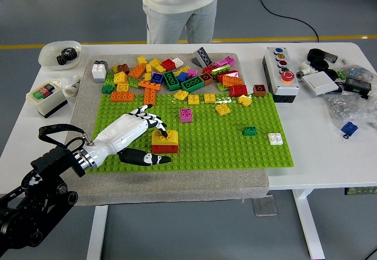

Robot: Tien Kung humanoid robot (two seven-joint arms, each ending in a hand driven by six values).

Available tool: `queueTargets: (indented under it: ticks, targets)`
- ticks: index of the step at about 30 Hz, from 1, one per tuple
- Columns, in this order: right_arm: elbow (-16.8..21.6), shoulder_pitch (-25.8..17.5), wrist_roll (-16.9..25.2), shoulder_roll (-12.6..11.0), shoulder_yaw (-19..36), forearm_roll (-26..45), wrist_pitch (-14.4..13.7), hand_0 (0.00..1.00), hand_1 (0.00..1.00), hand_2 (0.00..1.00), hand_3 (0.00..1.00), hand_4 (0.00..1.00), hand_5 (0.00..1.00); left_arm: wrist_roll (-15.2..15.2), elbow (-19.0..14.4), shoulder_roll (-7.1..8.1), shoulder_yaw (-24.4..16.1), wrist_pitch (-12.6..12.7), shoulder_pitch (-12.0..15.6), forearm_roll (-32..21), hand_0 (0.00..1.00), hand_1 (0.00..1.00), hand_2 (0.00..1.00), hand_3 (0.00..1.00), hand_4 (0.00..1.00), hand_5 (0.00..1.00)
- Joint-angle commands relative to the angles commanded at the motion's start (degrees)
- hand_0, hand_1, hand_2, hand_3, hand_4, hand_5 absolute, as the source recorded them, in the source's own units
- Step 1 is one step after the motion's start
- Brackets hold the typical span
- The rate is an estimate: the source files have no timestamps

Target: Pick up the brick,pile it on top of brick,press brick,pick up the brick,pile it on top of brick,press brick

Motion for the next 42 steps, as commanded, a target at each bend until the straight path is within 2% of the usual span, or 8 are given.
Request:
queueTargets:
  ticks: [42]
  targets:
    - [0.0, -0.14, 0.03, 0.1, -0.12, -0.2, 0.1, 0.741, 0.648, 0.712, 0.581, 0.808, 0.37, 0.35, 2.77, 0.05, 0.66, -0.37, -0.02, -0.1, 0.998, 0.818, 0.746, 0.602, 0.977, 0.862]
